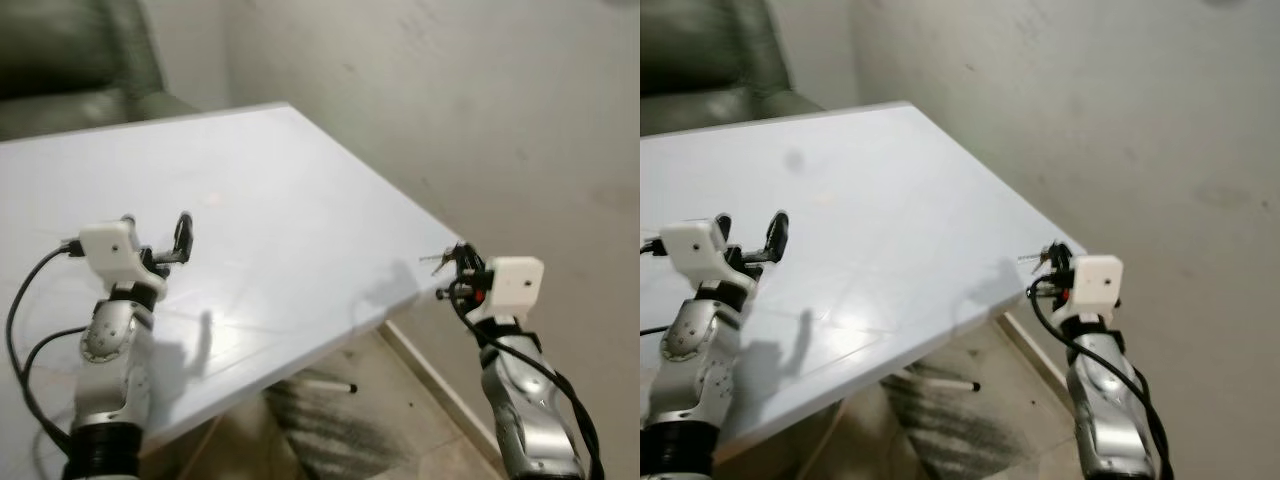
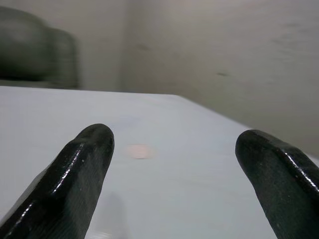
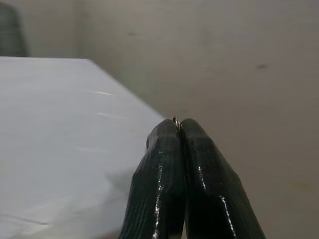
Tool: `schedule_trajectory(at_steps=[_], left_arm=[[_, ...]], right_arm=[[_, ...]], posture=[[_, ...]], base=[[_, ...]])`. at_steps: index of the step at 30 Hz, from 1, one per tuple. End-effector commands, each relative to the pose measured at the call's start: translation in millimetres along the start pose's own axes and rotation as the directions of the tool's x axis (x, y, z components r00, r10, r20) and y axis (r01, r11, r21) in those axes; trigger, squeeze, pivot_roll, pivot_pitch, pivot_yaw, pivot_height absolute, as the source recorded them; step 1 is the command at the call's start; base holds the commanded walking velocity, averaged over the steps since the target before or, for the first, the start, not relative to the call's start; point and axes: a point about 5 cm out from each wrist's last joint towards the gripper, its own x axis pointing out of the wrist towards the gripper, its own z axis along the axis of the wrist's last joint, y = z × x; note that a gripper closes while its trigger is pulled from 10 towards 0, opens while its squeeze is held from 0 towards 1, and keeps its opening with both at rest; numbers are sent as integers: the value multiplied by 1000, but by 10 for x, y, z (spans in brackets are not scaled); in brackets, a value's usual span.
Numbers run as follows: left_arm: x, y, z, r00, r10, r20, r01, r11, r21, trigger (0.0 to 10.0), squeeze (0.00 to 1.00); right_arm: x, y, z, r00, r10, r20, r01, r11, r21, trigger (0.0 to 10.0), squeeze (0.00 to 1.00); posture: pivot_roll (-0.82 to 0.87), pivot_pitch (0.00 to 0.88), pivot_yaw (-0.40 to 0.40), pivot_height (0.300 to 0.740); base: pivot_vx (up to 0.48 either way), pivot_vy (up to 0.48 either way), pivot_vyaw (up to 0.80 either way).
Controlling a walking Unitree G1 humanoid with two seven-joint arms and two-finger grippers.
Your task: Hang keys on a hook
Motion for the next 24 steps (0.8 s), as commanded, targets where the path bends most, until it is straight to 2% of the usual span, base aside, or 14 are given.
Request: schedule_trajectory(at_steps=[1, 24], left_arm=[[3, 50, 39, 1000, 4, 10, -5, 1000, 17, 10000, 0], [6, 20, 11, 1000, -20, -6, 20, 1000, 11, 10000, 0]], right_arm=[[22, 23, 54, 1000, 7, 24, -7, 1000, 1, 10000, 0], [-17, 8, 25, 1000, 4, 13, -4, 1000, -4, 10000, 0]], posture=[[-29, 0, -21, 740], [-35, 0, -18, 740]], base=[[0, 0, -781], [0, 0, -785]])
